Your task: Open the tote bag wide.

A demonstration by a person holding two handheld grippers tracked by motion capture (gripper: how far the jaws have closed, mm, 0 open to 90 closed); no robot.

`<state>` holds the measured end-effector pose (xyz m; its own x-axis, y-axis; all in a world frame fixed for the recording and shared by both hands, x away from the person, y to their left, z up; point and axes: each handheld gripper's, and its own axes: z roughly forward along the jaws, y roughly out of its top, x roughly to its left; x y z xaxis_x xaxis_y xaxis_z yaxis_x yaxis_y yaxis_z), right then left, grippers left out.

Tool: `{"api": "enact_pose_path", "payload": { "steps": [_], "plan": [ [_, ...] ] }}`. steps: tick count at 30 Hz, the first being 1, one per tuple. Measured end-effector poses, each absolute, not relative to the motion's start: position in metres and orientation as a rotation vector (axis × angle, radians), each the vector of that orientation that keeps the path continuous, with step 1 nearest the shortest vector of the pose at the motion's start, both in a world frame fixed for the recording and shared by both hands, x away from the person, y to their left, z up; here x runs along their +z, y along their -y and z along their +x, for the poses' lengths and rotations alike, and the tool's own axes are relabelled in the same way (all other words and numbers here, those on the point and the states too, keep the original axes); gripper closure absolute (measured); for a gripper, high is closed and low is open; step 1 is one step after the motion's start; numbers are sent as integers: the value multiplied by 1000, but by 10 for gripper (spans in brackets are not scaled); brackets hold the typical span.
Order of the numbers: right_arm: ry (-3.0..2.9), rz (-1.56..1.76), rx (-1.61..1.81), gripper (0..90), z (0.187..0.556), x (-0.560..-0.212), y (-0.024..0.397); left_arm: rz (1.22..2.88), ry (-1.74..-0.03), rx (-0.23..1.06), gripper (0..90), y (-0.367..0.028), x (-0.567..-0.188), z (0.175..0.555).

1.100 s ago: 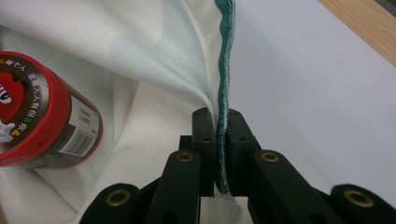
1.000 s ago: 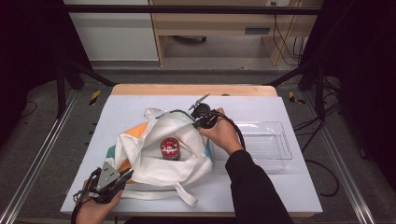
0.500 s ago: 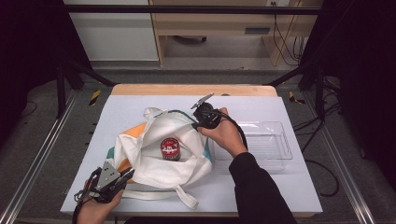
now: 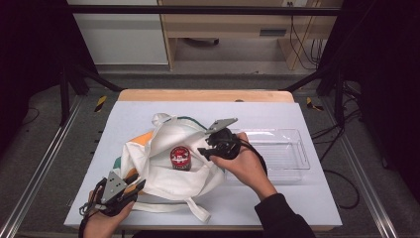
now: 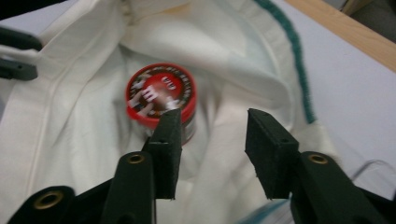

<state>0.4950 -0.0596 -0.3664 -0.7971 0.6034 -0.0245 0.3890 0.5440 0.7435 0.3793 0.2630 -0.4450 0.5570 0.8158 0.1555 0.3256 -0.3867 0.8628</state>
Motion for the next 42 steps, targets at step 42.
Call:
{"api": "enact_pose_path", "payload": {
  "steps": [42],
  "plan": [
    [-2634, 657, 1033, 681, 427, -437, 15, 1934, -928, 751, 420, -258, -437, 383]
  ]
}}
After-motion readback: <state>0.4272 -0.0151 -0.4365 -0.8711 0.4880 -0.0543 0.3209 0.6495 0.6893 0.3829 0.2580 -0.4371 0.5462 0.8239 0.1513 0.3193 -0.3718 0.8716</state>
